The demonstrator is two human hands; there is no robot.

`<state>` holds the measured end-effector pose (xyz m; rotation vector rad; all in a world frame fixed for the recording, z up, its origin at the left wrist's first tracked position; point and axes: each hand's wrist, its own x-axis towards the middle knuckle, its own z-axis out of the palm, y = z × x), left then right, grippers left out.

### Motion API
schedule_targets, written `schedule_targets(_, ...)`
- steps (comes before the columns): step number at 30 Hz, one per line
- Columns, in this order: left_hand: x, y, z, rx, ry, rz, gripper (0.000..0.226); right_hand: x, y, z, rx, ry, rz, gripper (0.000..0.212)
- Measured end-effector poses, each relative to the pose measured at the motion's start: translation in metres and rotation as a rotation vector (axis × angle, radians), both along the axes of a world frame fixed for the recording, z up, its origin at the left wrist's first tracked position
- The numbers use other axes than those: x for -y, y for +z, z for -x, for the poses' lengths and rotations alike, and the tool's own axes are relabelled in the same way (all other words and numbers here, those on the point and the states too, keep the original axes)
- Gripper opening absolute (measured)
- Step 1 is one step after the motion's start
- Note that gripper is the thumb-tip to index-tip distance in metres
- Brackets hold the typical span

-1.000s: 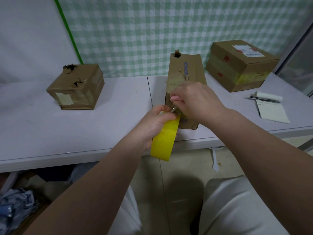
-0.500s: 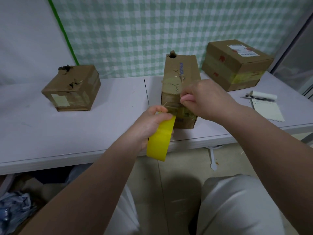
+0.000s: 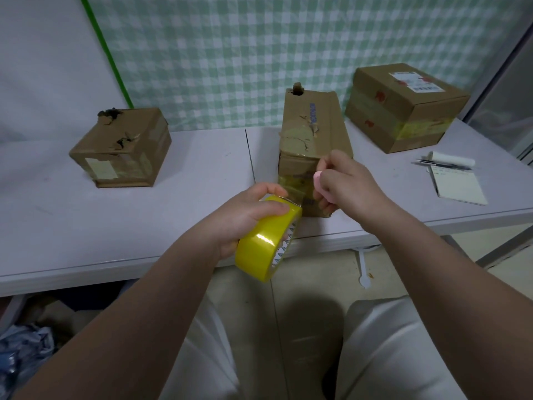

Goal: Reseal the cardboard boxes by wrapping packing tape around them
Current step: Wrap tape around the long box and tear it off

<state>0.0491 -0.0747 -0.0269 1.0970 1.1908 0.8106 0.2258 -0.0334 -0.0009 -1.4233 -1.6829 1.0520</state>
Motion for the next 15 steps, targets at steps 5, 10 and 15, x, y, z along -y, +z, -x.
schedule_targets(5,0.005,-0.002,0.001,0.009,-0.008,-0.036,0.039,0.008,-0.009,0.007,-0.118,0.001,0.046,0.024)
schedule_targets(10,0.010,-0.004,0.002,-0.004,-0.026,-0.047,0.032,0.010,-0.014,0.013,-0.204,0.060,0.090,0.015)
schedule_targets(15,0.014,-0.005,0.002,-0.009,-0.021,-0.125,0.054,0.009,-0.014,0.016,-0.230,0.038,0.140,0.013)
